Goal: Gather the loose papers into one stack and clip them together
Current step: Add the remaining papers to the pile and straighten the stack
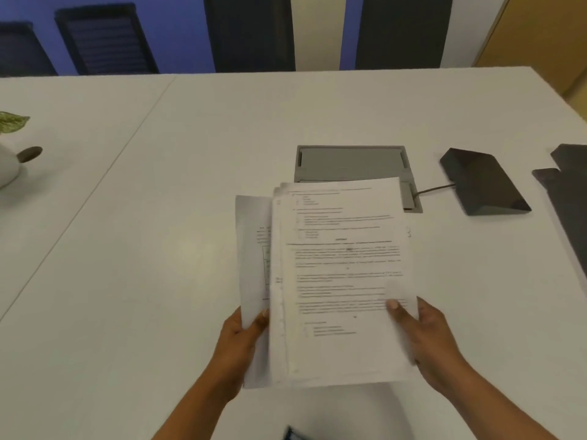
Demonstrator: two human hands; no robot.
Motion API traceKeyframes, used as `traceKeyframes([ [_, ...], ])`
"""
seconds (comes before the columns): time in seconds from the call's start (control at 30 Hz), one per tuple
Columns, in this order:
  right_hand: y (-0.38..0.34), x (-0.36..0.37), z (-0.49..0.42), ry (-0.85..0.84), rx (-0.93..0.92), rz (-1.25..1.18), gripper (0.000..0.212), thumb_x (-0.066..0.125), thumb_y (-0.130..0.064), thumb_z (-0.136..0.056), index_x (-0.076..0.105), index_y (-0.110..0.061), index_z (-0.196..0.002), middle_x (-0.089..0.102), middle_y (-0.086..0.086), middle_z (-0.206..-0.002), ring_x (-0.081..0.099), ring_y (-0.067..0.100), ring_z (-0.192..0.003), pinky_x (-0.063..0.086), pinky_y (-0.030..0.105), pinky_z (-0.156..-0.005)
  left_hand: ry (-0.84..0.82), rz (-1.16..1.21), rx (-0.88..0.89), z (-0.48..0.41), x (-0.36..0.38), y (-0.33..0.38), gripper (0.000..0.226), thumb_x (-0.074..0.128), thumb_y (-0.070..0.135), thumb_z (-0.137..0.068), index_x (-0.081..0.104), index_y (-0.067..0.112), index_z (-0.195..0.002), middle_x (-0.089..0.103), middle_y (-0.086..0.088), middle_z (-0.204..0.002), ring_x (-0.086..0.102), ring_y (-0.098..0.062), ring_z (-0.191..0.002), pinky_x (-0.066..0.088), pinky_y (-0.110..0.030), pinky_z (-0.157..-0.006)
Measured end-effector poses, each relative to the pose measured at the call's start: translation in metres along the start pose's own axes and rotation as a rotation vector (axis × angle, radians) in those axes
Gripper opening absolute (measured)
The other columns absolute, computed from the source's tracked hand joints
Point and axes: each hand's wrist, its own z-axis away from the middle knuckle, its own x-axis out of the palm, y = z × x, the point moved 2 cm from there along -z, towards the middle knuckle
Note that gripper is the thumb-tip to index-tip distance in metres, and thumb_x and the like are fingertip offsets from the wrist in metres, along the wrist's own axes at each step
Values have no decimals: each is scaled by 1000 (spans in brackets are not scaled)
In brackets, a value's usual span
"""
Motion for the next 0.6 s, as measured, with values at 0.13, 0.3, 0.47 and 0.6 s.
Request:
traceKeyframes([
  [0.13,-3,12,-1,-140,50,14,31,58,-29,-96,66,-20,-124,75,-3,-118,70,18,-110,54,38,-97,-93,-51,22,5,30,16,21,55,22,-98,70,23,-113,78,-5,-103,75,-25,-97,61,-40,-80],
  [0.3,-8,6,-3,-98,27,39,25,56,-18,-98,67,-21,-121,76,-2,-114,72,18,-106,55,39,-93,-55,4,-88,-2,45,18,47,24,55,-99,66,35,-107,77,4,-98,73,-14,-86,60,-26,-66],
  [0.47,-12,-6,-6,-53,-21,63,27,60,-16,-94,67,-19,-120,77,0,-112,73,21,-102,57,38,-88,-193,74,26,-15,45,23,32,58,16,-94,63,20,-125,73,-3,-120,70,-26,-110,59,-43,-88],
  [0.6,-17,-12,-13,-69,-57,127,31,69,-6,-87,69,-19,-116,77,-2,-110,74,17,-100,60,31,-83,-221,-18,103,-29,48,23,45,67,-5,-86,62,15,-126,72,-5,-121,68,-27,-111,57,-47,-91],
])
